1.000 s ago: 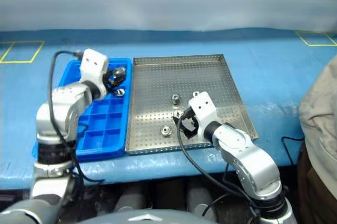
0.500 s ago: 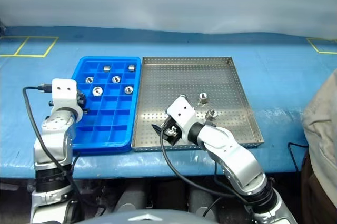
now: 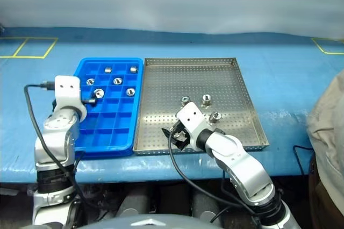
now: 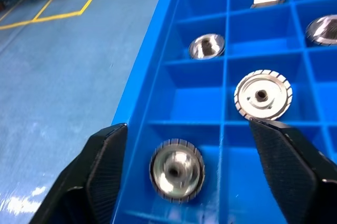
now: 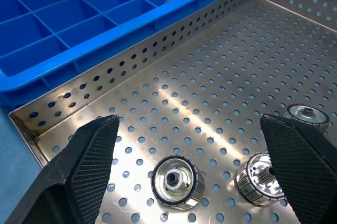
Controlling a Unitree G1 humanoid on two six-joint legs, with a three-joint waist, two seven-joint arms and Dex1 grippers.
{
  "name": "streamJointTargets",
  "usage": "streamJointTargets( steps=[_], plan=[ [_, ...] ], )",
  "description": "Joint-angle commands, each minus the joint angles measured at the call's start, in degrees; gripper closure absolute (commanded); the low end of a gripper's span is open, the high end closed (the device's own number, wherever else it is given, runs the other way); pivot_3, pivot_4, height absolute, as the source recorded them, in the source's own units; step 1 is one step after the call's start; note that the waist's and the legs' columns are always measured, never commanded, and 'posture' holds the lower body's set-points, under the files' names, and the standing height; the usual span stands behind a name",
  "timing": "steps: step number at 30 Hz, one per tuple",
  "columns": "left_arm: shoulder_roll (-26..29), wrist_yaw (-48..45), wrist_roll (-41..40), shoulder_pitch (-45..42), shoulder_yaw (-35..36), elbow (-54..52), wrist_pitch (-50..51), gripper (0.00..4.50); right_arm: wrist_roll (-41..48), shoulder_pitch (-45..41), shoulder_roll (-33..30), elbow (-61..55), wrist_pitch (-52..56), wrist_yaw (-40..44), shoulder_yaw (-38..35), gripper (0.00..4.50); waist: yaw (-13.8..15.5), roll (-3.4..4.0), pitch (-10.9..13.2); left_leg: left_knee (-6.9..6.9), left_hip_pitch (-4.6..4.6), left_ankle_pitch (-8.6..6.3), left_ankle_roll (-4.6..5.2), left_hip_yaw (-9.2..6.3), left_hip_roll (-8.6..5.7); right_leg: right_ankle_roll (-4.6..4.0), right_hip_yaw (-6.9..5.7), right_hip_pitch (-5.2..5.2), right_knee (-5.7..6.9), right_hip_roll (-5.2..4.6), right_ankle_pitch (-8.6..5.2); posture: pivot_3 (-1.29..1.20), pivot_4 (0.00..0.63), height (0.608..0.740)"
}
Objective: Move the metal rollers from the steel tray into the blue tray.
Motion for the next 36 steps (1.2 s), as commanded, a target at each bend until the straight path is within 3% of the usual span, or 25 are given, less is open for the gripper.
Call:
streamJointTargets(
  steps=[1,6,13,19,25,36],
  plan=[
    [1.94,-7.23,-3.87,-5.36,-4.86,-3.71,-6.31,0.03,0.18,0.88,-0.55,-3.02,-0.13,-0.34,-3.65,0.00,0.03,0.00,-0.01,0.00,-0.02,0.00,0.00,0.00,-0.01,-0.05,-0.01,0.00,-0.02,-0.01,0.03,0.01,0.150,0.740],
    [3.05,-23.51,-13.31,-12.29,-14.90,1.54,-2.31,0.03,-0.72,4.37,-2.49,-4.23,1.47,-1.40,-7.20,0.00,-0.28,0.02,-0.01,-0.03,0.00,-0.03,0.05,0.07,-0.05,-0.02,0.04,-0.01,-0.06,0.00,-0.01,-0.01,0.150,0.740],
    [1.69,-33.30,-18.78,-19.97,-24.94,13.23,6.73,0.03,-1.05,9.99,-2.41,-7.92,3.71,-3.78,-10.91,0.00,-2.57,0.04,0.01,-0.05,0.02,-0.03,0.06,0.09,0.04,0.03,0.10,-0.06,-0.02,0.21,-0.08,-0.09,0.150,0.740],
    [-1.73,-34.44,-19.49,-23.51,-29.68,19.90,11.03,0.03,-1.35,12.05,-0.92,-9.58,4.29,-5.96,-11.64,0.00,-3.63,0.05,0.01,-0.04,0.04,-0.03,0.06,0.10,0.04,0.04,0.15,-0.07,-0.01,0.21,-0.08,-0.13,0.150,0.740],
    [-1.57,-34.32,-16.87,-24.47,-37.64,21.02,12.90,0.03,-1.59,12.32,-0.25,-9.64,4.04,-6.87,-10.78,0.00,-3.92,0.05,0.01,-0.07,0.03,-0.03,0.06,0.14,0.03,0.04,0.21,-0.10,-0.03,0.20,-0.08,-0.14,0.150,0.740],
    [-2.70,-30.80,-14.10,-24.73,-40.15,23.97,15.22,0.03,-2.00,12.53,0.28,-9.44,3.66,-7.27,-10.49,0.00,-4.38,0.06,0.01,-0.07,0.01,-0.03,0.06,0.15,0.03,0.05,0.23,-0.13,-0.03,0.19,-0.08,-0.14,0.150,0.740]
  ],
)
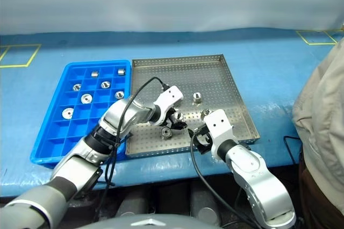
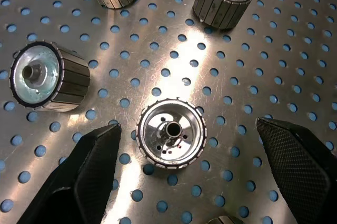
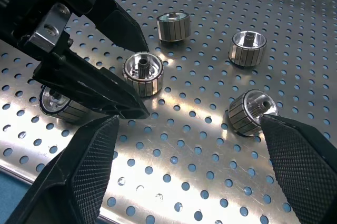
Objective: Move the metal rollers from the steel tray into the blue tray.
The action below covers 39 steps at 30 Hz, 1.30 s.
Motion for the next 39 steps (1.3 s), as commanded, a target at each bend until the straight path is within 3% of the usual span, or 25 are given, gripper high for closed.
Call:
streamJointTargets(
  steps=[1,3,6,13,18,25,29,34,39],
  plan=[
    [-0.77,0.35,0.42,-1.30,0.04,0.11,0.25,0.03,-0.37,-0.16,0.08,-2.14,-1.21,-0.08,-0.33,0.00,-0.02,0.00,0.00,0.00,0.00,0.00,0.00,0.00,0.00,0.00,0.00,0.00,0.00,0.00,0.00,-0.14,0.150,0.740],
    [-1.38,0.68,0.51,-1.20,0.26,0.31,0.11,0.03,-0.43,-0.39,0.00,-1.85,-1.34,0.04,-0.45,0.00,-0.01,0.00,0.00,0.00,0.00,0.00,0.00,0.00,0.00,0.00,0.00,0.00,0.00,0.00,0.00,-0.14,0.150,0.740],
    [-2.00,1.12,0.54,-1.24,0.77,0.47,-0.12,0.61,-0.50,-0.74,-0.02,-1.58,-1.40,0.17,-0.56,0.00,0.01,0.00,0.00,0.00,0.00,0.00,0.00,0.00,0.00,0.00,0.00,0.00,0.00,-0.01,0.00,-0.13,0.150,0.740],
    [-2.23,1.03,-0.04,-0.95,2.01,-0.70,-0.35,2.83,-0.63,-1.43,0.19,-0.98,-1.60,0.23,-0.16,0.00,0.02,0.00,0.00,0.00,0.00,0.00,0.00,-0.01,0.00,0.00,-0.01,0.00,0.00,-0.01,0.00,-0.12,0.150,0.740],
    [-3.04,1.46,-2.12,-0.92,6.21,-4.59,-0.37,2.83,-0.63,-2.40,0.11,-0.37,-1.75,0.64,0.26,0.00,0.18,0.00,0.01,0.00,-0.04,0.00,0.00,0.00,0.00,0.01,0.00,-0.02,-0.01,-0.01,0.00,-0.10,0.150,0.740],
    [-7.42,6.18,-10.24,3.44,25.75,-20.67,-2.35,2.83,-0.35,-4.93,-0.26,0.39,-1.55,2.24,1.63,0.00,0.46,0.02,0.02,-0.04,-0.06,0.00,0.00,0.01,0.00,0.03,0.03,-0.06,-0.02,-0.01,0.02,-0.06,0.150,0.740],
    [-8.31,14.69,-8.22,9.44,32.98,-30.56,-5.95,2.83,0.00,-6.97,-0.98,1.25,-1.76,4.06,2.60,0.00,0.76,0.03,0.02,-0.07,0.04,0.00,-0.01,-0.01,0.03,0.04,0.09,-0.01,0.02,0.02,0.02,0.00,0.150,0.740],
    [-4.66,26.57,2.13,21.12,31.28,-40.24,-9.20,2.83,0.26,-10.36,-1.52,4.12,-2.45,6.80,4.42,0.00,2.29,-0.01,0.03,-0.05,0.10,0.01,-0.02,-0.01,0.00,0.03,0.12,0.06,0.02,0.02,0.02,0.08,0.150,0.740],
    [-2.41,32.38,8.18,31.09,29.78,-46.52,-8.82,2.83,0.96,-14.21,-1.66,7.35,-6.97,11.52,7.59,0.00,4.32,-0.16,0.13,-0.05,0.02,-0.01,0.02,0.00,-0.05,0.12,0.05,0.07,-0.14,-0.07,0.08,0.17,0.150,0.740]
  ],
)
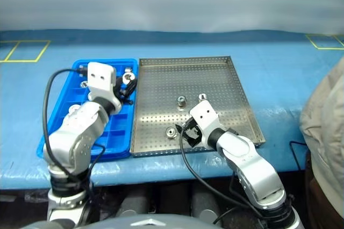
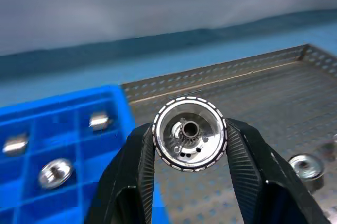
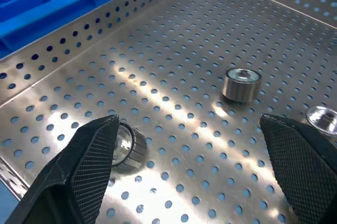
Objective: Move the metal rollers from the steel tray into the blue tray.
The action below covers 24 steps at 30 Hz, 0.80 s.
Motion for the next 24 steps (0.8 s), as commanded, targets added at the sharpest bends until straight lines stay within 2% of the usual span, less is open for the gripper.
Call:
streamJointTargets(
  steps=[1,5,12,19,24],
  plan=[
    [1.03,4.46,4.59,2.64,-1.05,-6.05,-1.00,2.83,1.28,-2.23,0.28,0.13,-5.75,4.21,1.61,0.00,1.03,-0.04,0.04,0.01,-0.01,0.00,0.00,-0.04,0.00,-0.01,-0.06,0.00,0.00,0.00,0.00,0.17,0.150,0.740],
    [-1.11,9.77,8.25,6.40,1.05,-7.51,0.94,2.83,2.32,-3.54,1.39,1.62,-10.60,7.54,2.99,0.00,2.25,-0.05,0.04,0.01,-0.03,0.00,-0.01,-0.15,0.02,-0.05,-0.20,0.05,-0.05,-0.04,-0.03,0.21,0.150,0.740],
    [-2.36,12.04,10.96,9.03,2.67,-6.27,1.94,2.83,1.66,-4.32,1.97,3.52,-12.61,8.77,4.13,0.00,3.58,-0.05,0.05,0.00,-0.09,0.00,-0.01,-0.23,0.03,-0.07,-0.31,0.05,-0.11,-0.05,-0.04,0.22,0.150,0.740],
    [-5.19,13.58,12.60,11.22,2.42,-6.62,9.40,2.83,1.01,-2.93,1.86,2.86,-11.83,7.64,3.72,0.00,3.64,-0.05,0.05,-0.02,-0.17,0.00,-0.01,-0.30,0.03,-0.09,-0.41,0.07,-0.25,-0.09,-0.05,0.20,0.150,0.740],
    [-4.54,12.63,12.85,12.31,1.53,-6.61,13.55,2.83,0.53,-2.08,1.91,2.72,-11.20,6.77,4.06,0.00,3.50,-0.02,0.04,-0.08,-0.18,0.00,-0.02,-0.36,0.04,-0.09,-0.47,0.08,-0.34,-0.10,-0.05,0.20,0.150,0.740]
  ],
)
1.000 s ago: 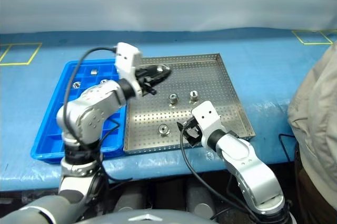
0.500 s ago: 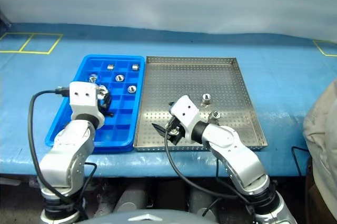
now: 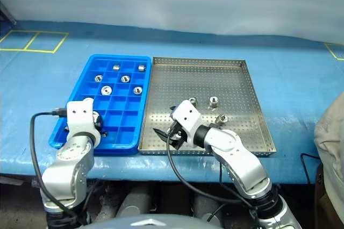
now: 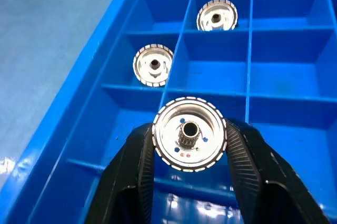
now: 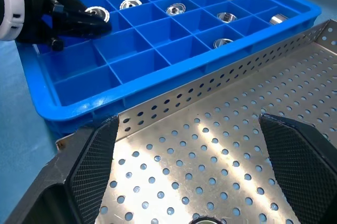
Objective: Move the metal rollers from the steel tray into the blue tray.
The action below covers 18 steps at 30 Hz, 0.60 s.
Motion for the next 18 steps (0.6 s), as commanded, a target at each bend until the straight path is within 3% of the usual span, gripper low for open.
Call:
streamJointTargets(
  steps=[1,4,8,13,18],
  plan=[
    [-0.34,-0.70,0.22,-0.19,0.40,-2.19,2.60,2.48,-0.16,0.44,0.15,-1.95,-0.24,-0.71,-0.57,0.00,-0.18,0.01,-0.01,-0.02,0.01,0.00,0.00,0.00,0.00,0.00,0.00,0.01,-0.02,0.00,0.00,0.19,0.150,0.740],
    [-0.31,-1.84,-0.61,-2.66,1.51,-3.68,1.29,1.53,-0.25,1.16,0.03,-2.69,0.21,-1.44,-1.05,0.00,-0.16,0.01,0.00,-0.04,0.00,0.00,0.00,-0.01,0.00,0.00,-0.03,0.01,-0.06,-0.02,0.00,0.18,0.150,0.740],
    [3.70,-6.91,-3.02,-10.21,-0.03,-3.66,-2.84,0.17,-0.01,2.82,-0.78,-4.65,1.24,-2.84,-3.91,0.00,0.28,0.00,0.01,0.00,-0.10,0.01,-0.02,-0.14,0.00,-0.01,-0.19,0.01,-0.10,-0.03,0.01,0.14,0.150,0.740],
    [7.32,-20.81,-13.95,-16.86,-1.79,0.68,-1.44,0.17,-0.57,7.03,-3.01,-7.85,3.34,-5.21,-9.09,0.00,-0.54,0.03,0.00,-0.01,-0.12,-0.02,0.02,-0.08,-0.02,-0.02,-0.20,0.07,-0.26,-0.08,0.04,0.06,0.150,0.740],
    [17.94,-35.40,-22.29,-18.28,-11.56,5.57,-1.37,0.17,-0.88,12.47,-4.94,-11.74,6.07,-7.44,-13.60,0.00,-2.62,0.07,0.01,-0.06,-0.16,-0.11,0.06,-0.03,-0.01,-0.17,-0.16,-0.01,-0.28,-0.04,0.05,-0.01,0.150,0.740]
  ],
)
